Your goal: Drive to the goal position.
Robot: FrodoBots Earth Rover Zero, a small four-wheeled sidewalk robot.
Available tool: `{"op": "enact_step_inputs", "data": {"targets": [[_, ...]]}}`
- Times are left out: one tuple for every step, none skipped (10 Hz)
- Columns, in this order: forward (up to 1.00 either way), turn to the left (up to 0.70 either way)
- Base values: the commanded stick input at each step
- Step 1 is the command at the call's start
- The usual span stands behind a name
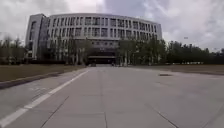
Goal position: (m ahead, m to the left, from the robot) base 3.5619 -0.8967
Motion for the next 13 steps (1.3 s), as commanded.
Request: {"op": "enact_step_inputs", "data": {"targets": [[0.5,-0.02],[0.5,-0.02],[0.5,-0.02],[0.5,-0.02],[0.5,-0.02],[0.5,-0.02],[0.5,-0.02],[0.5,-0.02],[0.5,-0.02],[0.5,-0.02],[0.5,-0.02],[0.5,-0.02],[0.5,0.3]]}}
